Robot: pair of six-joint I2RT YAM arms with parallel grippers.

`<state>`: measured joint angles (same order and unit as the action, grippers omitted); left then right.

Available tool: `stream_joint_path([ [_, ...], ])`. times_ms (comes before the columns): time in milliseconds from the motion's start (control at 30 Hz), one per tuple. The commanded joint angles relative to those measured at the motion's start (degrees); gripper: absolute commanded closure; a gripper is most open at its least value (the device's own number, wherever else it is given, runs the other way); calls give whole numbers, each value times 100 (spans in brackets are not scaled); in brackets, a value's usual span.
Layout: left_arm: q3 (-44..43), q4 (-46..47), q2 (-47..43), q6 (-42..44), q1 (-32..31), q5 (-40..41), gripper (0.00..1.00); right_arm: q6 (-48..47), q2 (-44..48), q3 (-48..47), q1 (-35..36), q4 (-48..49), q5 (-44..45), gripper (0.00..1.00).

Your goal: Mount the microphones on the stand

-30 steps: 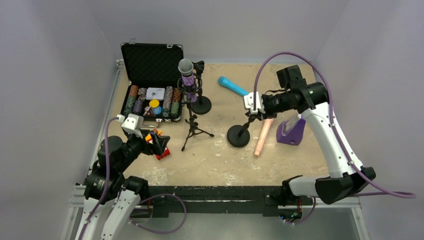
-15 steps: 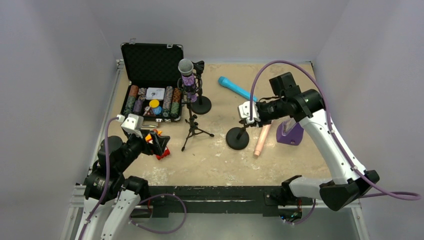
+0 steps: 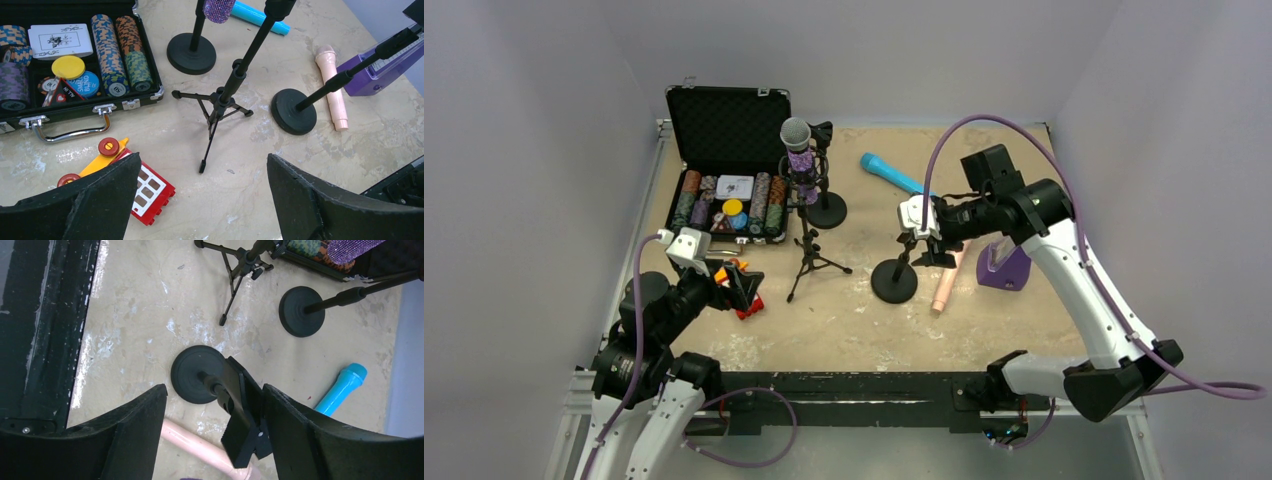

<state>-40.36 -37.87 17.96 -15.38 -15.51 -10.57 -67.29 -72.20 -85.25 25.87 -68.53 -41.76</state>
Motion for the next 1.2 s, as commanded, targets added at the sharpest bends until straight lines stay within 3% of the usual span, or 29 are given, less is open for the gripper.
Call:
stream_joint_path([
  [0,19,122,41,87,4,42,1,323,247,-307,24,-4,-280,24],
  [267,19,126,38,87,4,41,1,374,304,-909,15,-349,-392,17],
  [700,17,121,25,87,4,44,1,527,599,-795,-74,-358,-516,16],
  [1167,19,117,29,87,4,36,1,1016,1669,143,-1476,239,-1713,14],
])
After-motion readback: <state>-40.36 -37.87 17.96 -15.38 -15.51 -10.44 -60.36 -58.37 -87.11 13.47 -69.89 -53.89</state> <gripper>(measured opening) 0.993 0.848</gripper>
